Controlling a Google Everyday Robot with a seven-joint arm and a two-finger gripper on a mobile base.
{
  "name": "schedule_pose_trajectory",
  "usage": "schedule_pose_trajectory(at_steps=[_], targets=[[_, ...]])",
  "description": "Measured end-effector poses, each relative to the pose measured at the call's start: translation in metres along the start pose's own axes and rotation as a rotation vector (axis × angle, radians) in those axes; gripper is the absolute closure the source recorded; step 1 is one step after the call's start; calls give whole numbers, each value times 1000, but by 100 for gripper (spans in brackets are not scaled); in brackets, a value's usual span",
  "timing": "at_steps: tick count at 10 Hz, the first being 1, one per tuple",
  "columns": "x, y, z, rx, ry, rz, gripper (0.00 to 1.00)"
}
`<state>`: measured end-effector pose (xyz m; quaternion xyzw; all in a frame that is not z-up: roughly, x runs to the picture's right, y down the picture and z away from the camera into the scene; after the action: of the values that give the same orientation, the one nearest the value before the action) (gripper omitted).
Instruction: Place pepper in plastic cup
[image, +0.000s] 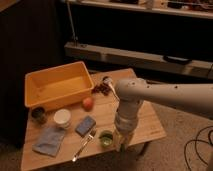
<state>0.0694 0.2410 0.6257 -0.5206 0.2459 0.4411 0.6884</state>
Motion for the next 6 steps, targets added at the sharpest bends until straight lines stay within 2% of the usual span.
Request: schedule_pose_trajectory(at_steps=[6], targets=[[-7,-11,9,-10,31,12,96]])
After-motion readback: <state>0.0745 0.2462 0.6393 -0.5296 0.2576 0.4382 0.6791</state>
